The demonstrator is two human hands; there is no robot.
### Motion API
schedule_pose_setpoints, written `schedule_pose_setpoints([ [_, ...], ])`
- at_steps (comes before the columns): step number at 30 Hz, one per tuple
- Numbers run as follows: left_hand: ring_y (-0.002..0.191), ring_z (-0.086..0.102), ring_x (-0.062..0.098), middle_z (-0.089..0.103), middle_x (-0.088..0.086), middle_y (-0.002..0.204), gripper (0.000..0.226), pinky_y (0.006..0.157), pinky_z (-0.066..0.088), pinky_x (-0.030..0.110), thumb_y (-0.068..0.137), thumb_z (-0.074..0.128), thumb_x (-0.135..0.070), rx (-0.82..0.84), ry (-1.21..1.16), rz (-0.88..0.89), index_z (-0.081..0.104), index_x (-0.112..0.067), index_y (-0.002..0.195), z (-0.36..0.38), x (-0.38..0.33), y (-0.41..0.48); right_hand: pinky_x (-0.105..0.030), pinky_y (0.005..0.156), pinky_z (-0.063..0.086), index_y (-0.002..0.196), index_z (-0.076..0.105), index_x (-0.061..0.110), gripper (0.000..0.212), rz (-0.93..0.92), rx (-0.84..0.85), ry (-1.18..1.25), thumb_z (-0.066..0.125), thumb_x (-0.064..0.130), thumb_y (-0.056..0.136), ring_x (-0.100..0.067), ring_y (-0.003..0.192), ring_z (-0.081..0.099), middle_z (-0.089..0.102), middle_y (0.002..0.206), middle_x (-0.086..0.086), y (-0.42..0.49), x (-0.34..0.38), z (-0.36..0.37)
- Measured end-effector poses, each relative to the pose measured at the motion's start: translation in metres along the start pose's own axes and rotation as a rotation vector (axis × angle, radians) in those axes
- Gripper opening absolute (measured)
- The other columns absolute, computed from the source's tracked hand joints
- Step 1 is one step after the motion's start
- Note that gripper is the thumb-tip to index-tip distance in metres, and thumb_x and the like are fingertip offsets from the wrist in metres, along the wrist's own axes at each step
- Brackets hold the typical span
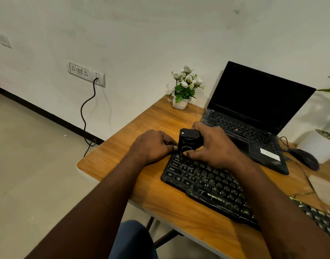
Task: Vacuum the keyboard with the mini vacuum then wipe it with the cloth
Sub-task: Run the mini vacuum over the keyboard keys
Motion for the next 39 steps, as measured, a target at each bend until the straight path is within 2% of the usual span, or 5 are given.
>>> schedule_pose_setpoints([
  [7, 0.09, 0.056, 0.005, 0.071, -0.014, 0.115, 0.015, 0.075, 0.045, 0.031, 0.094, 0.067, -0.039, -0.003, -0.017, 0.004, 0.078, -0.039, 0.104, -0.001, -0.002, -0.002, -0.02, 0.062, 0.053, 0.097, 0.054, 0.03, 0.044, -0.006, 0.064, 0.066, 0.091, 0.025, 0.074, -0.006, 0.081, 0.069, 0.07, 0.093, 0.006, -0.005, 0.0, 0.006],
  [13, 0.103, 0.062, 0.005, 0.072, -0.02, 0.116, 0.02, 0.084, 0.052, 0.035, 0.091, 0.067, -0.051, 0.006, -0.017, 0.008, 0.078, -0.044, 0.106, 0.001, 0.002, 0.0, -0.014, 0.063, 0.047, 0.109, 0.052, 0.03, 0.05, 0.097, -0.149, -0.046, 0.09, 0.027, 0.076, -0.005, 0.087, 0.064, 0.067, 0.103, 0.006, 0.002, -0.013, 0.0],
  [18, 0.096, 0.059, 0.007, 0.071, -0.015, 0.116, 0.023, 0.079, 0.05, 0.034, 0.092, 0.067, -0.049, -0.01, 0.014, 0.015, 0.078, -0.038, 0.109, 0.002, 0.002, 0.002, -0.028, 0.068, 0.06, 0.104, 0.053, 0.029, 0.047, 0.03, -0.081, 0.01, 0.09, 0.029, 0.076, -0.01, 0.087, 0.069, 0.07, 0.098, 0.006, 0.002, -0.008, 0.016],
  [23, 0.102, 0.06, 0.005, 0.071, -0.02, 0.114, 0.02, 0.084, 0.051, 0.035, 0.09, 0.067, -0.053, 0.002, -0.02, 0.011, 0.078, -0.045, 0.105, 0.004, 0.006, 0.004, -0.016, 0.067, 0.051, 0.116, 0.055, 0.025, 0.054, 0.127, -0.191, -0.024, 0.09, 0.029, 0.075, -0.009, 0.091, 0.066, 0.068, 0.106, 0.006, 0.009, -0.022, 0.001],
  [39, 0.105, 0.062, 0.007, 0.071, -0.023, 0.114, 0.024, 0.09, 0.053, 0.041, 0.089, 0.062, -0.062, -0.008, 0.005, -0.017, 0.077, -0.048, 0.101, 0.01, 0.012, 0.013, -0.014, 0.069, 0.044, 0.127, 0.057, 0.027, 0.06, 0.245, -0.2, 0.062, 0.09, 0.024, 0.077, -0.012, 0.101, 0.062, 0.067, 0.119, 0.003, 0.007, -0.054, 0.007],
])
Point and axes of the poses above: each hand's wrist, its own y-axis towards the middle knuckle, its own z-axis out of the palm, x = y × z, the point moved 3 cm from there along y, towards the middle knuckle
